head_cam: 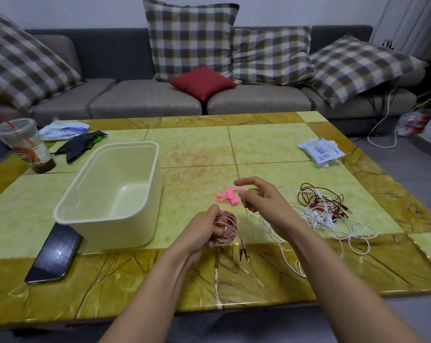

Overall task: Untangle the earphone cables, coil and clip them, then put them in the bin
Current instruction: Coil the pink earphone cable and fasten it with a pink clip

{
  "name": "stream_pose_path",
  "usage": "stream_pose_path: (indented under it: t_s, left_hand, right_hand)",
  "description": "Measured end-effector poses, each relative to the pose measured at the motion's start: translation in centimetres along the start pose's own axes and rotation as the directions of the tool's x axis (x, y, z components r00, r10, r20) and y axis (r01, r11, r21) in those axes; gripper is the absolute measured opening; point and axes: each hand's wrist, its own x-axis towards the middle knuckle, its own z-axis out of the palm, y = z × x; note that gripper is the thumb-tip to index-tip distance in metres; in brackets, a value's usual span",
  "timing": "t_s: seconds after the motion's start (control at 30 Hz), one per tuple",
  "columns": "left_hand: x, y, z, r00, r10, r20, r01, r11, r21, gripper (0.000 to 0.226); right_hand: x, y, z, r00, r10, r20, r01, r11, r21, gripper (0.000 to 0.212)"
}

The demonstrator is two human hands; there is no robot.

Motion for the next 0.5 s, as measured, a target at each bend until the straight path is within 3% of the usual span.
stream_pose_path:
  t_s: [0.1,0.2,0.27,0.33,0.5]
  left_hand:
    - [-0.1,0.1,0.3,0.997,0.042,-0.071,-0.032,0.990,0.136,0.037]
    - [-0.4,0.3,0.4,0.991,0.086,-0.107,-0.068,0.985,0.160,0.042]
    - [-0.6,0.5,0.5,0.987,0.095,-0.129,-0.075,0.986,0.149,0.044]
    - [-0.7,0.5,0.4,0.987,0.100,-0.127,-0.078,0.982,0.172,0.045]
    - [-0.5,0.1,-0.1,0.994,0.110,0.017,-0.111,0.977,0.182,0.039]
  right_hand:
    - [-0.5,-0.6,-0.1,0.984,-0.012,0.176,0.015,1.000,-0.014,0.018]
    - [-0.8,-0.7,0.1,0.934,0.030,0.355,0.035,0.984,-0.175,0.028]
    - [-0.9,-0.4,0.5,0.926,0.048,0.375,0.093,0.933,-0.349,0.027]
    - [-0.8,0.0,0.6,0.935,0.013,0.353,0.140,0.904,-0.405,0.023]
    - [-0.4,0.2,-0.7,0.949,-0.045,0.312,0.081,0.991,-0.104,0.014]
